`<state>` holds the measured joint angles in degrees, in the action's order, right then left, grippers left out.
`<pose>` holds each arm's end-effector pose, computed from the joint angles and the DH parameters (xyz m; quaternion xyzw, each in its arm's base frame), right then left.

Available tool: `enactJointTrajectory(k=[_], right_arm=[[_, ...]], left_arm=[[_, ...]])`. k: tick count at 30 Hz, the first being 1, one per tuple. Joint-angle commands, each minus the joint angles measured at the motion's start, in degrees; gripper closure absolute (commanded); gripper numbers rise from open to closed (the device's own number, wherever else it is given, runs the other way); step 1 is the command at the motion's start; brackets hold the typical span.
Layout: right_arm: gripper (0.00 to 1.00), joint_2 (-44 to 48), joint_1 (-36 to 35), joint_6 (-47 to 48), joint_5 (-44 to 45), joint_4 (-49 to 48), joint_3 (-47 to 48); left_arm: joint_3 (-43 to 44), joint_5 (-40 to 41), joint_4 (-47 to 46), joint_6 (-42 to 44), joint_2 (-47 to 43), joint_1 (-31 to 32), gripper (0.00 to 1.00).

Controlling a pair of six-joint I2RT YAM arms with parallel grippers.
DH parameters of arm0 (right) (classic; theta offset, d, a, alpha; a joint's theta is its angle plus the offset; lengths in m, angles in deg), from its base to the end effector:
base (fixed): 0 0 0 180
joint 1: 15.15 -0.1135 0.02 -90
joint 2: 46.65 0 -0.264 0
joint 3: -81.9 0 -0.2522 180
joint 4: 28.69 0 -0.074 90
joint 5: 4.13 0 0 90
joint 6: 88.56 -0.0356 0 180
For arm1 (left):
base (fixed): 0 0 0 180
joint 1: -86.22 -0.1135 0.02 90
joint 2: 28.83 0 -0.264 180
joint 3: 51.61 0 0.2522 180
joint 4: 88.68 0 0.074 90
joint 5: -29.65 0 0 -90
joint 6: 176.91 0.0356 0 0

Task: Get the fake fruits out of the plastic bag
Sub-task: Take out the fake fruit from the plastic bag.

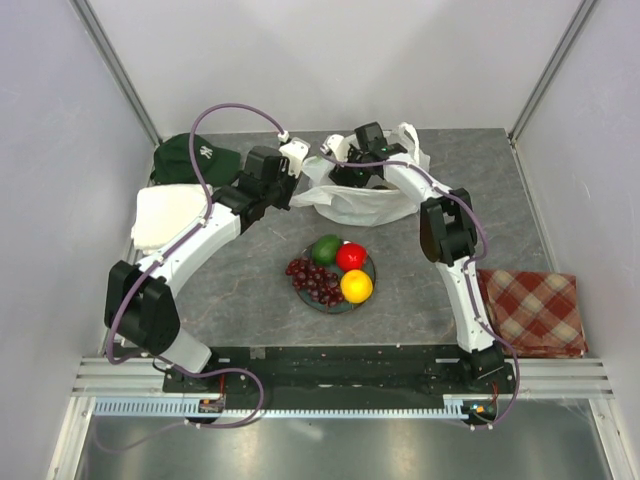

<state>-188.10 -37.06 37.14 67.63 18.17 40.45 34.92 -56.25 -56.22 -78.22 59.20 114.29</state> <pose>0.5042 0.2148 0.1830 -0.4945 0.7861 0.1070 0.3550 0.3134 -0.1643 0.3096 0.2622 0.8425 -0.0479 0.4681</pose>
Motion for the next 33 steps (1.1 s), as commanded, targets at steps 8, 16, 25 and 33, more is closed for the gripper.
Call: enactJointTrajectory(k=[8, 16, 25, 33], right_arm=[[0.47, -1.55, -1.20, 5.52, -1.54, 1.00, 1.24], [0.65, 11.33, 1.86, 1.65, -1.88, 2.31, -2.53], [0.66, 26.48, 6.09, -3.53, -11.64, 13.55, -7.11], [0.67, 33.94, 8.03, -4.50, -15.86, 19.54, -9.92]], left_arm=[[2.11, 0.82, -0.24, 1.07, -0.58, -0.30, 0.98], [2.72, 2.23, -0.42, -1.04, 1.00, -1.27, 0.98], [4.92, 2.67, -1.29, -3.33, 2.85, -3.29, 0.98], [8.43, 1.62, -1.47, -3.77, 4.78, -3.29, 0.98]])
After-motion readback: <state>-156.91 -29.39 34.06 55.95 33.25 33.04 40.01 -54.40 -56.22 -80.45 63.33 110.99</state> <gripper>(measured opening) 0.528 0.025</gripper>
